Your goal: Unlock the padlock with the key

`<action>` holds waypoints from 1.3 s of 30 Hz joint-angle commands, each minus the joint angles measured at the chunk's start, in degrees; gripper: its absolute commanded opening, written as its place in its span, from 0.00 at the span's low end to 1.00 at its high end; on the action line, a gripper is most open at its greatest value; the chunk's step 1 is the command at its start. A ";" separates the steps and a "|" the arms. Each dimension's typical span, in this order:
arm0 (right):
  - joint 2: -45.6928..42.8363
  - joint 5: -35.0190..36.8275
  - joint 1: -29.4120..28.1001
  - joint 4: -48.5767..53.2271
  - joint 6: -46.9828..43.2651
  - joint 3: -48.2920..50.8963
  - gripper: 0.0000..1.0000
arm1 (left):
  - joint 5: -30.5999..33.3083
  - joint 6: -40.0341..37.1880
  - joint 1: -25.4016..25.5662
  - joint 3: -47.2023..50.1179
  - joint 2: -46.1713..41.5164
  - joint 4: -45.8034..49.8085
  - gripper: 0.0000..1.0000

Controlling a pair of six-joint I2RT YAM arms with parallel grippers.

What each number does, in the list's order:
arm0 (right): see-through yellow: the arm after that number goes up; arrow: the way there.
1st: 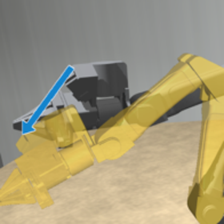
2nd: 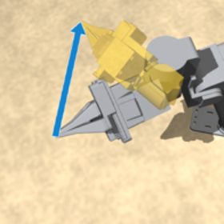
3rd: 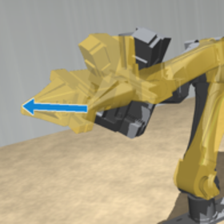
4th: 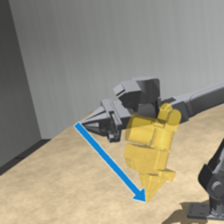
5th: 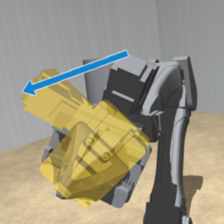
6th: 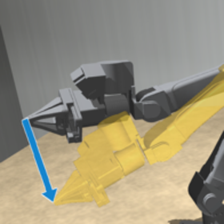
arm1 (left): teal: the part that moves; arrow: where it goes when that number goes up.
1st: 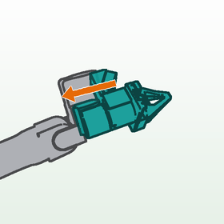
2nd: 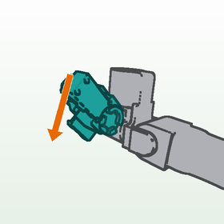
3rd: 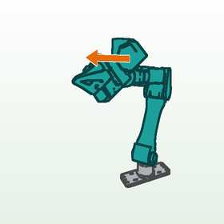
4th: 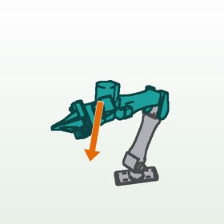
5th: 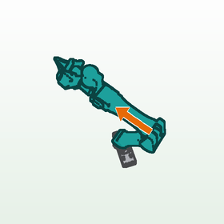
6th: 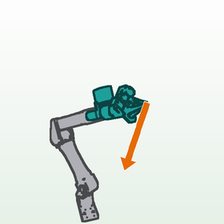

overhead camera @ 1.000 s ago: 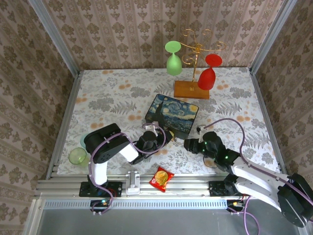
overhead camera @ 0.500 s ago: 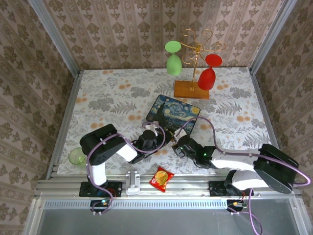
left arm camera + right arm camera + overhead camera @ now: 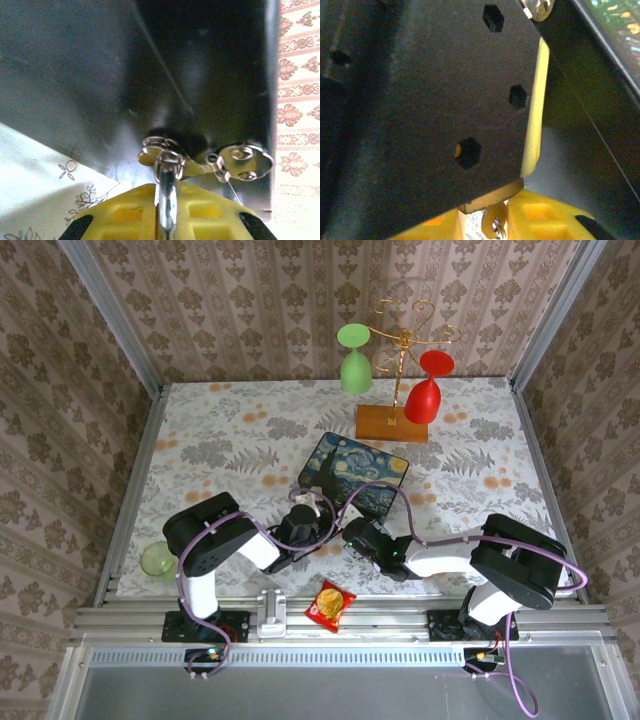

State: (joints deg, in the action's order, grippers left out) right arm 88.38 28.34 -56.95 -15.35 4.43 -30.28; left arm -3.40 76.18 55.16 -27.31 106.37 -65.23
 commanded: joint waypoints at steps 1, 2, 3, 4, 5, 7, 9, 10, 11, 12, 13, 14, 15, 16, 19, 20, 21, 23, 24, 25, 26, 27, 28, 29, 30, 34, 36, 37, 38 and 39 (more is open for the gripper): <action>0.68 3.74 -0.34 -1.62 -2.71 -1.28 0.18 | -2.21 2.25 0.96 0.32 1.20 -5.64 0.00; 0.18 2.47 -0.16 -1.79 -2.54 -1.03 0.15 | -2.32 2.54 0.92 0.33 1.67 -6.12 0.00; -0.30 0.62 0.18 -1.81 -2.21 -0.89 0.14 | -2.39 2.86 0.93 0.41 2.10 -6.74 0.00; -0.80 -1.95 0.78 -2.10 -1.57 -0.41 0.13 | -2.46 3.19 1.07 0.54 2.54 -7.21 0.00; -1.37 -5.30 1.48 -3.11 -0.77 0.36 0.12 | -2.49 3.63 1.01 0.50 2.91 -7.76 0.00; -2.59 -11.58 3.10 -5.49 1.20 2.26 0.11 | -2.58 3.55 1.10 0.48 2.99 -7.74 0.00; -4.23 -16.72 5.15 -6.59 3.74 3.85 0.10 | -2.06 2.53 1.20 0.80 2.14 -7.02 0.00; -5.27 -19.84 6.53 -7.15 5.39 4.78 0.10 | -1.59 1.76 1.27 1.06 0.96 -5.41 0.02; -6.51 -23.25 7.98 -8.33 7.18 6.11 0.10 | -0.77 0.79 1.39 1.37 -0.36 -3.77 0.06; -7.57 -25.91 9.25 -9.45 8.70 7.17 0.10 | -0.29 -0.42 1.44 1.39 -1.38 -1.70 0.09; -8.21 -29.15 10.53 -10.56 10.24 8.15 0.10 | 0.02 -1.58 1.36 1.34 -2.51 0.95 0.11; -10.48 -31.87 11.61 -11.31 11.52 9.05 0.09 | 0.28 -2.62 1.23 1.40 -3.13 2.51 0.12; -11.40 -33.87 12.41 -11.37 12.26 9.58 0.09 | 0.68 -3.12 1.26 1.62 -3.44 2.99 0.14; -12.22 -35.90 13.14 -10.85 13.12 9.88 0.09 | 1.05 -3.41 0.93 1.93 -3.49 3.26 0.16; -13.94 -38.71 14.37 -9.53 14.85 10.94 0.09 | 1.60 -4.25 0.24 2.58 -3.47 3.38 0.21; -14.41 -39.04 14.61 -9.67 15.55 11.63 0.09 | 2.12 -4.70 0.17 2.77 -3.80 3.94 0.23; -14.70 -39.25 14.91 -9.95 16.08 12.13 0.09 | 2.25 -5.35 0.00 2.70 -4.07 4.89 0.24; -14.68 -39.46 15.60 -9.89 16.80 12.87 0.09 | 2.63 -6.71 -0.14 2.69 -4.82 7.18 0.26; -14.49 -39.45 15.79 -9.81 17.14 12.89 0.08 | 2.74 -7.28 -0.21 2.69 -5.09 7.75 0.27; -14.07 -39.73 16.06 -9.61 17.50 12.73 0.08 | 2.85 -7.68 -0.40 2.59 -5.41 8.97 0.30; -13.66 -39.72 16.29 -9.45 17.86 12.57 0.08 | 3.00 -8.23 -0.53 2.68 -5.76 9.77 0.32; -13.32 -39.60 16.26 -9.27 18.09 12.53 0.08 | 3.28 -8.60 -0.70 2.78 -5.96 10.19 0.32; -12.91 -39.53 16.27 -9.17 18.70 12.53 0.08 | 3.40 -9.12 -0.84 2.88 -6.20 10.66 0.32; -12.56 -39.88 16.41 -9.79 19.44 12.83 0.08 | 3.40 -9.76 -1.06 2.82 -6.44 11.65 0.32; -12.40 -40.19 16.51 -10.93 20.09 13.40 0.08 | 3.40 -10.09 -1.26 2.89 -6.74 12.41 0.32; -12.27 -42.03 18.11 -14.64 23.81 15.51 0.08 | 3.58 -13.68 -1.20 1.63 -7.88 17.15 0.23; -11.72 -44.59 19.57 -16.45 26.05 16.13 0.08 | 4.80 -16.32 -0.45 0.46 -8.87 21.69 0.19; -11.48 -45.11 19.90 -15.91 26.56 15.88 0.08 | 5.42 -17.36 -0.02 0.12 -9.34 23.21 0.17; -11.18 -45.12 19.92 -14.31 26.82 15.31 0.08 | 5.76 -18.18 0.12 -0.15 -9.75 24.33 0.17; -10.81 -45.49 19.92 -12.95 27.06 14.76 0.08 | 5.94 -18.83 0.20 -0.28 -10.05 24.79 0.17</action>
State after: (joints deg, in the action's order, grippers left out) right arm 76.42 -15.35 -37.80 -29.78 27.86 -15.42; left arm -0.05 62.57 55.07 -27.07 97.62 -48.66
